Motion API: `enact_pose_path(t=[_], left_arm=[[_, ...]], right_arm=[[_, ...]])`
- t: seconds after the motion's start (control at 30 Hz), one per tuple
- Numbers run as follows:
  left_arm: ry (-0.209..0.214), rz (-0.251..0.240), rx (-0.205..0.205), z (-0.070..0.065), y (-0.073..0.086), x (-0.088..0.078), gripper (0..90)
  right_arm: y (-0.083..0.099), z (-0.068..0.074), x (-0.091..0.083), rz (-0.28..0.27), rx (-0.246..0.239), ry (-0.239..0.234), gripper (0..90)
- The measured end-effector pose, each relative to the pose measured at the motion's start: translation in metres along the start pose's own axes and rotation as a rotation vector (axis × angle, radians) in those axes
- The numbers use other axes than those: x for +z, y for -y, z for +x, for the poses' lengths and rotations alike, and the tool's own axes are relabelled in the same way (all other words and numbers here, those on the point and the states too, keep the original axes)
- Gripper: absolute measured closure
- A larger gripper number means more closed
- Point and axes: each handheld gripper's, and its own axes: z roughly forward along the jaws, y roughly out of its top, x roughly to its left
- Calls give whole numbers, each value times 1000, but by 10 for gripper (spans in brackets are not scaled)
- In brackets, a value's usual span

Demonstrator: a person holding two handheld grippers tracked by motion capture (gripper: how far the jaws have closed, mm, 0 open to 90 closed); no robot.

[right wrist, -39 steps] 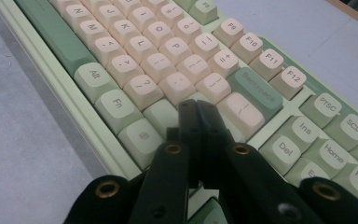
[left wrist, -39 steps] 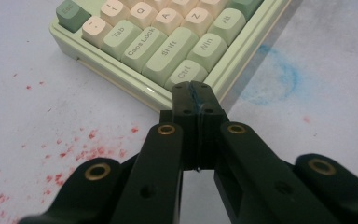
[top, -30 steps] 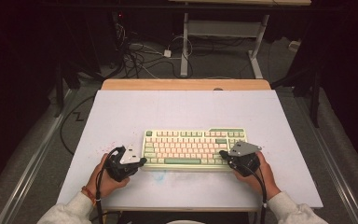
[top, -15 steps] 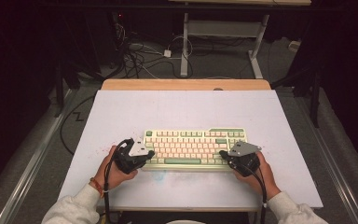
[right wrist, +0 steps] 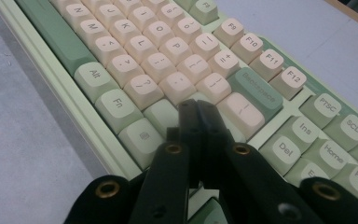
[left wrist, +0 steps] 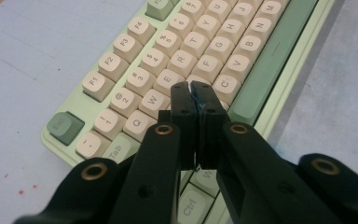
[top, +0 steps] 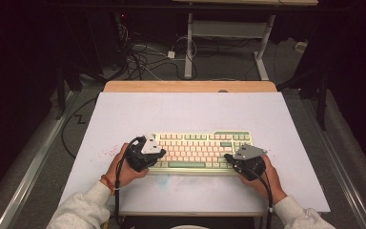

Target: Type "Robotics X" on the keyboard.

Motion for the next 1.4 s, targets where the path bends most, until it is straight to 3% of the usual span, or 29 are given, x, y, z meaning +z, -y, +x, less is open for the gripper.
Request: enact_pose_path(t=[0.63, 1.4], left_arm=[[46, 55, 32, -4, -12, 22, 851], [36, 61, 45, -7, -11, 26, 855]], right_arm=[[0, 0, 0, -1, -1, 0, 900], [0, 1, 0, 1, -8, 4, 900]])
